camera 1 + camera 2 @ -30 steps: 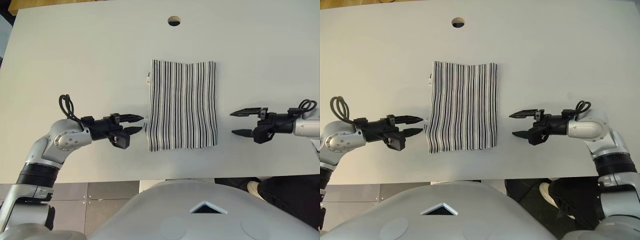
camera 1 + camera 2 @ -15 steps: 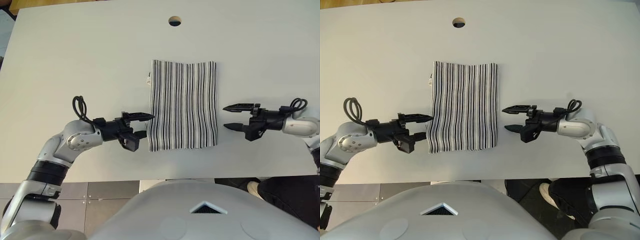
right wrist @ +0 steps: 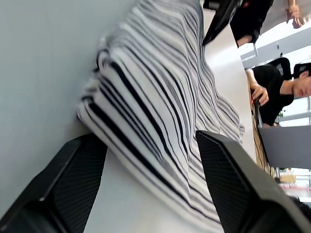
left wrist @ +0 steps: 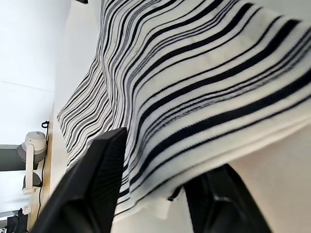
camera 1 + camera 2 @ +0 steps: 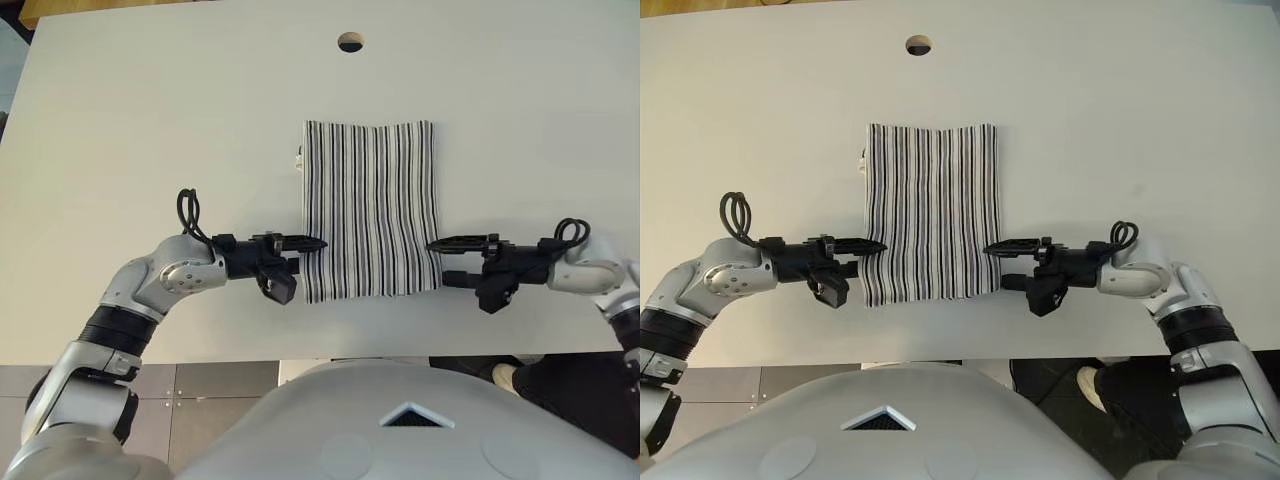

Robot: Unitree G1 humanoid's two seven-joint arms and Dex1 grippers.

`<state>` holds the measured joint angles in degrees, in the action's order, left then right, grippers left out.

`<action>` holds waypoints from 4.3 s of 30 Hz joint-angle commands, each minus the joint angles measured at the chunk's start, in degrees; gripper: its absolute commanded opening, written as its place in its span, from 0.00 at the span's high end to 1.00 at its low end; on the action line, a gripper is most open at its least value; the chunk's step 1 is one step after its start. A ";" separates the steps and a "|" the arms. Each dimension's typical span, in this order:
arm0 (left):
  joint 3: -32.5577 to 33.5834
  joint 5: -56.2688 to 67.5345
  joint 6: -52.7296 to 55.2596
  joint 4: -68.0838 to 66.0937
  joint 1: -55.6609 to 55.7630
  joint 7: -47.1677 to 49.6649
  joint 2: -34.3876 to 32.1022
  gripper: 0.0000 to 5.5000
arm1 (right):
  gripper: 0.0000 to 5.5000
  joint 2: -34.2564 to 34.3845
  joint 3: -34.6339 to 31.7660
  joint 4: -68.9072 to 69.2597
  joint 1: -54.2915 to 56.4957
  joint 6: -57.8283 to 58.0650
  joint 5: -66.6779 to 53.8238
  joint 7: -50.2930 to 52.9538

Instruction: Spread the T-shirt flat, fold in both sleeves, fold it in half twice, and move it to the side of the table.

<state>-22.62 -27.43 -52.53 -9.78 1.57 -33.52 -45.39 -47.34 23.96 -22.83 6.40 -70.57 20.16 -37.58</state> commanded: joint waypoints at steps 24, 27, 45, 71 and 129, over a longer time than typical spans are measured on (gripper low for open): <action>-6.49 -11.60 1.18 3.38 -7.41 1.04 -2.09 0.98 | 0.95 -1.67 14.12 -2.65 8.19 0.73 -8.83 -6.88; -7.30 -11.78 2.62 6.40 -10.53 0.83 -2.34 0.98 | 0.95 -7.11 18.88 5.12 6.96 6.31 -20.42 -14.91; -8.69 3.79 23.65 33.53 -28.37 -3.84 -3.03 0.98 | 0.95 -7.75 12.58 11.25 8.79 30.10 -42.40 -44.93; 9.05 34.95 41.68 9.98 -6.55 -4.93 15.93 0.98 | 0.95 19.25 -3.57 -35.22 38.99 47.82 -25.71 -45.56; 34.49 47.91 42.86 24.07 -7.26 1.01 20.04 0.50 | 0.32 36.30 -12.31 -27.94 29.52 53.43 -20.82 -28.12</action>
<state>11.41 20.15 -10.35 12.71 -4.84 -32.42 -24.75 -11.74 10.54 -51.68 36.87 -19.00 -0.35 -64.34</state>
